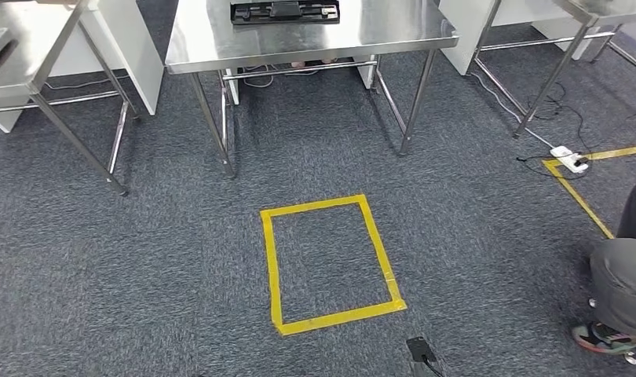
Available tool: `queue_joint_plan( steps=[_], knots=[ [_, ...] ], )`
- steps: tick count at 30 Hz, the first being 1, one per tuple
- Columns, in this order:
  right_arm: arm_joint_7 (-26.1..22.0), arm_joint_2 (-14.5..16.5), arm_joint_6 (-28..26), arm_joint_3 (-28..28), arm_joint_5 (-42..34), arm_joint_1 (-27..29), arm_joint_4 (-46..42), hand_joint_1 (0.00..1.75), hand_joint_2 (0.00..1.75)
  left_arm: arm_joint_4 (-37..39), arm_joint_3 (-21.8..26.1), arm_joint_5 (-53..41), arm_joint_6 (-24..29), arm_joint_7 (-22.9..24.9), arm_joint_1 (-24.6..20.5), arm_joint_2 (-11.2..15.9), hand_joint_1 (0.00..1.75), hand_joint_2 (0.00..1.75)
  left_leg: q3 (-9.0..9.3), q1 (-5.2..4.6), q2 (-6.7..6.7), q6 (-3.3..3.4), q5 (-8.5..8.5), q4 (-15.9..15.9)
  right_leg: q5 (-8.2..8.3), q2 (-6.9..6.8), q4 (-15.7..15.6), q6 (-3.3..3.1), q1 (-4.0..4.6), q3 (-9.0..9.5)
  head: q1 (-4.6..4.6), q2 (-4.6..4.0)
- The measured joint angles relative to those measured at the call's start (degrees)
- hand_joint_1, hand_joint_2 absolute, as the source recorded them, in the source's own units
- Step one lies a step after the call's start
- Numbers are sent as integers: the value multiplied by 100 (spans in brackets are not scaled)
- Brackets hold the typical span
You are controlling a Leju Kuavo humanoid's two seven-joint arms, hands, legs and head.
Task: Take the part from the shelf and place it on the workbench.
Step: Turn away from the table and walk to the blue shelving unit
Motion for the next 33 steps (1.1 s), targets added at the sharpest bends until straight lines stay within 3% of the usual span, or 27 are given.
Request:
queue_joint_plan(
  steps=[2,3,4,6,7,8,9,11,13,14,16,17,18,19,20,22,24,26,27,29,31,33],
  knots=[
    [12,-15,0,0,5,11,-1,0,0,0,1,1,-1,0,8,-20,0,0,-53,42,60,-35,21,11,-252,2,701,56,-75,-360,4,0],
    [19,-25,0,0,6,22,-1,0,0,0,1,1,-1,0,14,-28,0,0,-84,72,93,-72,19,34,-262,-2,826,132,-125,-433,5,0],
    [23,-35,0,0,7,31,-2,0,0,1,1,1,-1,-1,19,-36,0,0,-124,116,132,-126,6,82,-181,-18,717,237,-179,-389,5,0],
    [26,-44,1,1,8,27,-2,0,0,1,0,1,3,-4,22,-45,0,0,-228,199,219,-282,-66,278,95,-181,36,467,-284,-47,18,0],
    [26,-28,2,3,8,16,-2,0,0,-1,0,1,10,-6,24,-34,0,0,-285,226,263,-365,-132,411,190,-292,-241,524,-315,77,52,0],
    [27,-10,3,5,9,3,-6,0,0,-2,0,1,19,-8,25,-28,0,0,-331,223,309,-443,-202,527,229,-366,-364,504,-330,143,68,0],
    [28,1,5,7,10,-7,-15,0,0,-2,-1,1,28,-8,27,-22,0,0,-354,215,352,-501,-261,609,214,-389,-343,432,-327,114,62,0],
    [30,12,9,9,10,-16,-29,0,0,-2,0,1,40,-11,30,-25,0,0,-345,233,438,-563,-324,657,203,-253,-252,255,-317,49,10,0],
    [34,22,11,9,8,-14,-31,0,0,-2,1,1,44,-14,32,-25,0,0,-372,282,314,-595,-517,804,238,-135,-240,146,-307,9,-25,0],
    [38,17,11,9,7,-17,-32,0,0,-1,1,1,45,-15,36,-26,0,0,-455,292,182,-601,-720,1029,268,-79,-239,99,-299,-11,-34,0],
    [44,21,14,9,6,-17,-34,0,0,0,2,1,48,-15,50,-25,0,0,-732,279,-61,-582,-1221,1755,318,37,-239,31,-259,-78,-62,0],
    [43,22,15,9,6,-11,-34,0,0,0,3,2,48,-15,59,-25,0,0,-861,267,-104,-558,-1383,2091,337,105,-237,10,-227,-107,-72,0],
    [43,23,16,9,5,-1,-34,0,0,0,4,2,48,-15,67,-25,0,0,-920,252,-121,-519,-1437,2273,353,175,-236,-3,-193,-128,-77,0],
    [43,23,17,9,4,9,-34,0,0,0,4,3,48,-15,72,-26,0,0,-882,231,-134,-464,-1381,2250,367,248,-235,-8,-159,-141,-76,0],
    [43,23,17,9,5,13,-34,0,0,0,5,3,48,-16,75,-27,0,0,-739,202,-176,-389,-1231,2012,382,325,-236,-11,-130,-146,-76,0],
    [43,36,19,12,6,4,-34,0,0,0,6,3,50,-17,75,-19,0,0,-331,117,-439,-199,-888,1282,417,471,-250,4,-94,-149,-68,0],
    [43,58,21,15,8,-15,-35,0,0,0,7,3,58,-20,82,-8,0,0,-113,41,-649,-63,-725,863,460,608,-275,43,-101,-160,-70,0],
    [42,67,23,16,9,-14,-37,0,0,0,7,4,65,-22,84,-10,0,0,-82,2,-579,-26,-690,795,511,738,-318,111,-115,-176,-86,0],
    [42,64,24,16,9,-5,-37,0,0,0,7,4,66,-22,77,-15,0,0,-50,9,-496,-34,-648,726,520,714,-312,136,-103,-192,-87,0],
    [43,49,23,16,8,-5,-37,0,0,0,7,5,68,-26,73,-31,0,0,5,21,-332,-41,-551,564,382,448,-91,127,-62,-329,-72,0],
    [43,38,23,17,7,-24,-37,0,0,0,8,5,68,-32,88,-38,0,0,5,12,-159,-46,-505,499,49,144,543,80,-55,-634,-48,0],
    [43,28,24,17,0,-15,-37,0,0,0,9,5,67,-42,108,-38,0,0,-27,1,23,-55,-495,504,-170,75,1104,113,-77,-857,-34,0]
  ],
)
